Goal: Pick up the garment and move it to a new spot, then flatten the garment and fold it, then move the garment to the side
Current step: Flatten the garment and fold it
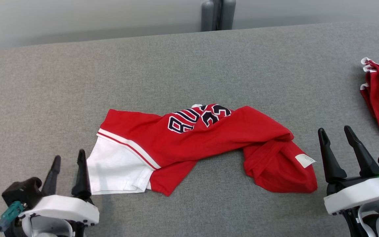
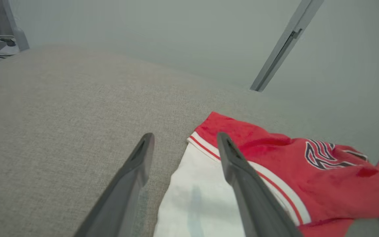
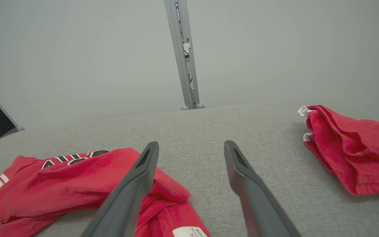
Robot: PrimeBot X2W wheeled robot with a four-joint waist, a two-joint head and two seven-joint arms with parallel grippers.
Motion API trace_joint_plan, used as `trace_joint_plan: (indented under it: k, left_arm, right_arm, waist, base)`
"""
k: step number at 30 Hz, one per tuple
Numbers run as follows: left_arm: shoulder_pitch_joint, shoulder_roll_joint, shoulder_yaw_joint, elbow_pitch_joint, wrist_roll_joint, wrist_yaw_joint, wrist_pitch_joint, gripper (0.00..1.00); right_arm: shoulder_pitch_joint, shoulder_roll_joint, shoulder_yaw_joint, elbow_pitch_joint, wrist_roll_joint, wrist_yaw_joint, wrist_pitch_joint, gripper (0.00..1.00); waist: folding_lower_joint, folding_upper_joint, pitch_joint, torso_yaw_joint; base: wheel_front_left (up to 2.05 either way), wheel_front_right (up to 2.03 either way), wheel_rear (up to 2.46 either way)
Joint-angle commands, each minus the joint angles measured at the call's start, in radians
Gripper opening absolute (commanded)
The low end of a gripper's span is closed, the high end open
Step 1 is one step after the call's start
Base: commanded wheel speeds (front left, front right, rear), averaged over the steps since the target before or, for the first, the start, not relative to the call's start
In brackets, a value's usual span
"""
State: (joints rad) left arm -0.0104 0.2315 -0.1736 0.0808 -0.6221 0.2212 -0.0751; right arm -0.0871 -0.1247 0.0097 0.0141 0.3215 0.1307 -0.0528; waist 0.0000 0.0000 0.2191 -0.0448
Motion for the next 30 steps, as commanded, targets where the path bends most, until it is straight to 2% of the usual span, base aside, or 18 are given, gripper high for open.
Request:
trace_joint_plan:
  k: [1, 4, 13, 22, 30]
  left_arm:
    - [-0.035, 0.003, 0.015, -0.015, 0.026, 0.005, -0.058, 1.00]
    - [-0.063, -0.002, 0.014, -0.027, 0.055, -0.005, -0.122, 1.00]
    - [-0.087, 0.039, -0.001, -0.046, 0.177, -0.001, -0.180, 1.00]
    - [-0.026, 0.067, -0.026, -0.040, 0.213, 0.014, -0.151, 1.00]
    - [-0.035, 0.076, -0.038, -0.067, 0.218, 0.022, -0.123, 1.00]
  right_arm:
    - [0.011, -0.001, -0.003, -0.005, -0.006, 0.000, 0.007, 1.00]
    - [0.016, 0.002, -0.006, -0.008, -0.014, 0.000, 0.013, 1.00]
    - [0.041, 0.005, 0.002, 0.005, -0.042, 0.000, 0.024, 1.00]
    - [0.073, 0.017, 0.003, 0.011, -0.044, 0.000, 0.026, 1.00]
    - [0.070, 0.020, -0.008, 0.011, -0.051, 0.000, 0.043, 1.00]
  waist:
    - [0.0000, 0.0000, -0.017, -0.002]
    - [0.0000, 0.0000, -0.038, -0.001]
    - [0.0000, 0.0000, -0.102, -0.004]
    - [0.0000, 0.0000, -0.124, 0.007]
    - [0.0000, 0.0000, -0.113, 0.031]
  base:
    - [0.00, 0.00, 0.00]
    - [0.00, 0.00, 0.00]
    - [0.00, 0.00, 0.00]
    - [0.00, 0.00, 0.00]
    - [0.00, 0.00, 0.00]
